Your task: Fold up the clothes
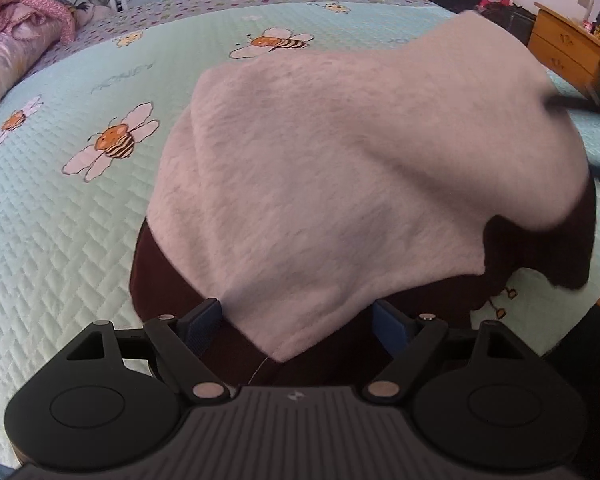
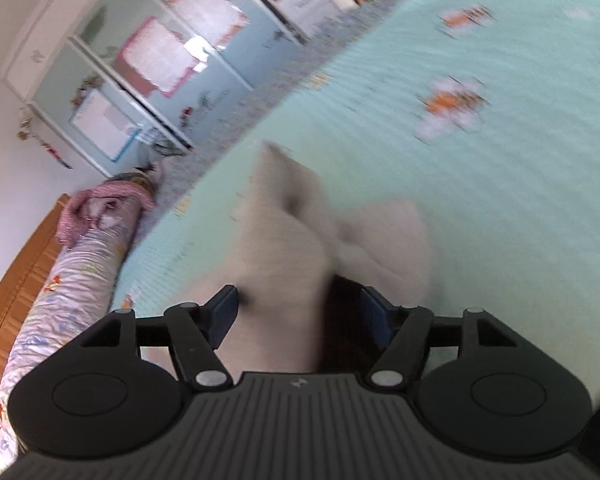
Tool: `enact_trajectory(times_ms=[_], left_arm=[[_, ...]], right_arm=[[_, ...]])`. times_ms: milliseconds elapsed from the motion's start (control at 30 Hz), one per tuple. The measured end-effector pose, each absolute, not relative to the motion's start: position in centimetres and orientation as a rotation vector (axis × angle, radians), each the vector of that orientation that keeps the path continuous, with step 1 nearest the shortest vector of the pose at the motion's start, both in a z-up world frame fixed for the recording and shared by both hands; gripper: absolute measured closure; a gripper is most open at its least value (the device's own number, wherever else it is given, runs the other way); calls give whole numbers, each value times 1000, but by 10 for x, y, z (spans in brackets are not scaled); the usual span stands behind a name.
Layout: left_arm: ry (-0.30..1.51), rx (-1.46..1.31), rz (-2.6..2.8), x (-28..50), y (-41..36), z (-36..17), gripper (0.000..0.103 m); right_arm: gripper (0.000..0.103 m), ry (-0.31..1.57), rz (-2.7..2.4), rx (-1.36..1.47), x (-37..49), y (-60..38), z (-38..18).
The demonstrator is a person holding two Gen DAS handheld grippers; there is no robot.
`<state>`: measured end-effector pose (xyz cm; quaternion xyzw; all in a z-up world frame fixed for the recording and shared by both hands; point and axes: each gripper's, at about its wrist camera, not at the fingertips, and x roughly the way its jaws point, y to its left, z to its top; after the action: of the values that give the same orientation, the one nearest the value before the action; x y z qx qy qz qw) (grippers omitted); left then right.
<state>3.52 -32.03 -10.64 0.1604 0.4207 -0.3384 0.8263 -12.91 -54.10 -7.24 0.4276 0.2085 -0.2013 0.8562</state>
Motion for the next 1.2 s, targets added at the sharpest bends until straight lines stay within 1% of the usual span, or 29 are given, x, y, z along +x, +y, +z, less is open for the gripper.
enact_trajectory(times_ms=[100,200,267,367,400,467,500,567,600,633,733,933,1200], left_arm=[[880,316,-718,32,-312,-104,19],[888,318,-701,33,-306,-107,19],[909,336,-680,36,-307,-113,19],[903,358,-682,35,-311,-117,19],[900,370,-682,35,-314,-118,19],[897,395,-681,35,-321,-121,19],[898,403,-678,36,-324,-122,19],[892,407,-675,35,-326,-121,19],[887,407,-673,35,-327,-120,20],[882,407,-671,34,-328,-119,22],[868,406,-666,33,-330,-116,29],[854,385,-659,33,-329,-111,42],[841,356,-667,34,-326,-105,56]], right_arm=[[31,471,-432,943,-161,-533,-89],[30,508,-408,981,-171,-525,-105],[28,528,-383,1001,-167,-521,-115],[23,577,-326,979,-148,-509,-124],[19,595,-328,953,-141,-503,-126],[19,615,-355,871,-127,-495,-123],[20,620,-364,829,-121,-492,-121],[44,635,-352,751,-108,-488,-111],[65,644,-340,712,-102,-486,-104],[74,654,-335,683,-96,-486,-98],[79,654,-361,643,-84,-489,-80],[81,622,-384,578,-71,-495,-42],[82,594,-378,498,-66,-486,-18]])
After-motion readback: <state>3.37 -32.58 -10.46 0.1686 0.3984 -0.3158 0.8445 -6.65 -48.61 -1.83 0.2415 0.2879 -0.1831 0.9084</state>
